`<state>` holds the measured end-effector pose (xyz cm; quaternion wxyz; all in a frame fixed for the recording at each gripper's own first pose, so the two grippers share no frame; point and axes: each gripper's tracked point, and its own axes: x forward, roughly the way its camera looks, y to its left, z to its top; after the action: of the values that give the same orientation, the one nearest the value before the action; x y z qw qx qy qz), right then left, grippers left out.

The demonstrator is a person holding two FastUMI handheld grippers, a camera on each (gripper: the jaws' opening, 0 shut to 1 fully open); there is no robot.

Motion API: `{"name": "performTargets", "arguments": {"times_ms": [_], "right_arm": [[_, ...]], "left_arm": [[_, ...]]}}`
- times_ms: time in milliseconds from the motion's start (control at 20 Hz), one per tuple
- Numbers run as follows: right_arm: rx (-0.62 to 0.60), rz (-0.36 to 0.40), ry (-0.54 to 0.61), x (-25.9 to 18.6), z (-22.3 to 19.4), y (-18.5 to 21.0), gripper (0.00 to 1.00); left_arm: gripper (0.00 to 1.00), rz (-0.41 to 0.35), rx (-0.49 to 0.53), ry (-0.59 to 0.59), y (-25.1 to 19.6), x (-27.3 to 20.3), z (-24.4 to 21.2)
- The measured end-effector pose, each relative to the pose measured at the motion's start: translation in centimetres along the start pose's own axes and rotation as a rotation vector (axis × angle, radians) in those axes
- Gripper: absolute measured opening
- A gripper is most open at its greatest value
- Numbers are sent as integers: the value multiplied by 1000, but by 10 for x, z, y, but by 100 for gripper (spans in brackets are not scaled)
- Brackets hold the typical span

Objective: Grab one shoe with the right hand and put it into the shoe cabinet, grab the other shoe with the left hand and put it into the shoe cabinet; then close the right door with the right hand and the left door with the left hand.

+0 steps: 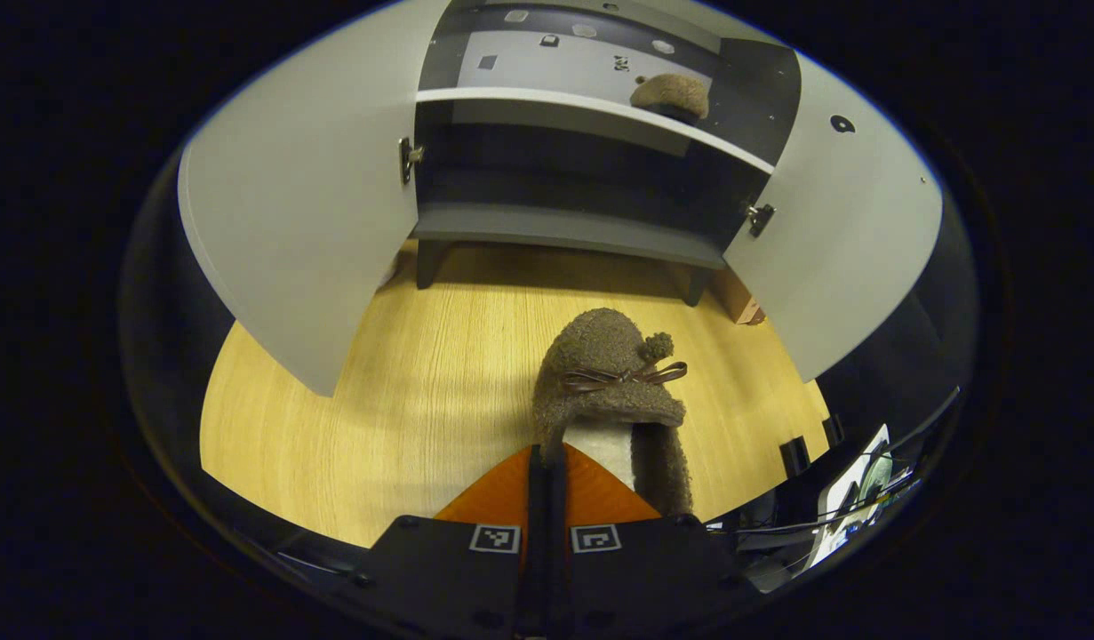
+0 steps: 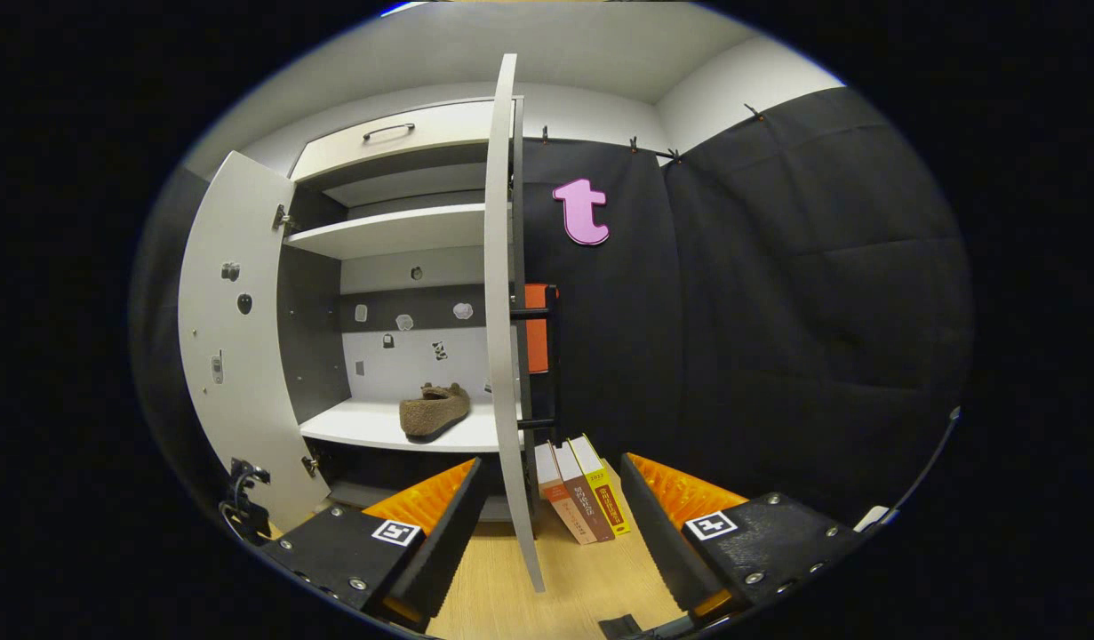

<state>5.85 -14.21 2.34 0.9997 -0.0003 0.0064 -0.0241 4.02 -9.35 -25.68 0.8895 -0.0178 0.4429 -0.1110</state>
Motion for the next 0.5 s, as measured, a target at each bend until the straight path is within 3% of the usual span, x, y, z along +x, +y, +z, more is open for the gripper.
{"name": "performTargets", "arguments": {"times_ms": [250,500], "right_arm": [[-5,42,2,7,-2,-24,93],[31,65,6,15,-6,-40,93]], "left_arm": [[7,31,23,-158,-20,-47,85],[7,105,36,-331,-20,-63,191]]}}
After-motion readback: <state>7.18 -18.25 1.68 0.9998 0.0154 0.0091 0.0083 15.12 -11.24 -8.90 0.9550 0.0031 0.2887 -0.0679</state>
